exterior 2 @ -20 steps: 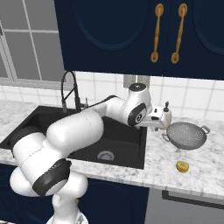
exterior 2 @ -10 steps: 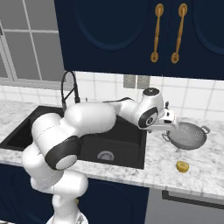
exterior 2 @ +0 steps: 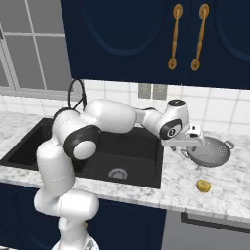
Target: Put the colander in the sink, put the kiwi in the colander, and turn on the sink faucet and pour water over the colander.
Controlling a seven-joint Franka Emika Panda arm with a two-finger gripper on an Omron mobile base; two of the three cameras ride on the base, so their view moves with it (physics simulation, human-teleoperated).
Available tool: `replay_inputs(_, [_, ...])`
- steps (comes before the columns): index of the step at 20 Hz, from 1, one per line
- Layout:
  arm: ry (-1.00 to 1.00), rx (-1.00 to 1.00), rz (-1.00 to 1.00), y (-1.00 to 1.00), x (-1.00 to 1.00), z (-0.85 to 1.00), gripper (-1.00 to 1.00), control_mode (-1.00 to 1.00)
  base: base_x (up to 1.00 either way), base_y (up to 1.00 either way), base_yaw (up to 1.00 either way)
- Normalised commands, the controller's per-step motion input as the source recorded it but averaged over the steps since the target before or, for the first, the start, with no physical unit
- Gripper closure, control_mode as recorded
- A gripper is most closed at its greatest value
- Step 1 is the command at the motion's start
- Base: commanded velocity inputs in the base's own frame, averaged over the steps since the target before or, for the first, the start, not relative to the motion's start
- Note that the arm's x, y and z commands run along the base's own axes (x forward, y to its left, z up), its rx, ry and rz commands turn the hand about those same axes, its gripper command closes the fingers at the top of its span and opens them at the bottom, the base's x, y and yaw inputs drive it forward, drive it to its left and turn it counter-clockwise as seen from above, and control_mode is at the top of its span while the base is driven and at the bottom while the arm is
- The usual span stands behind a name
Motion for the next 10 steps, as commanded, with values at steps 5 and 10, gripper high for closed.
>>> replay_inputs(5, [0.11, 0.00, 0.08, -0.13, 0.26, -0.28, -1.00, -1.00, 0.00, 0.00, 0.00])
replay_inputs(10, [0.05, 0.00, 0.09, -0.06, 0.12, -0.31, -1.00, -1.00, 0.00, 0.00, 0.00])
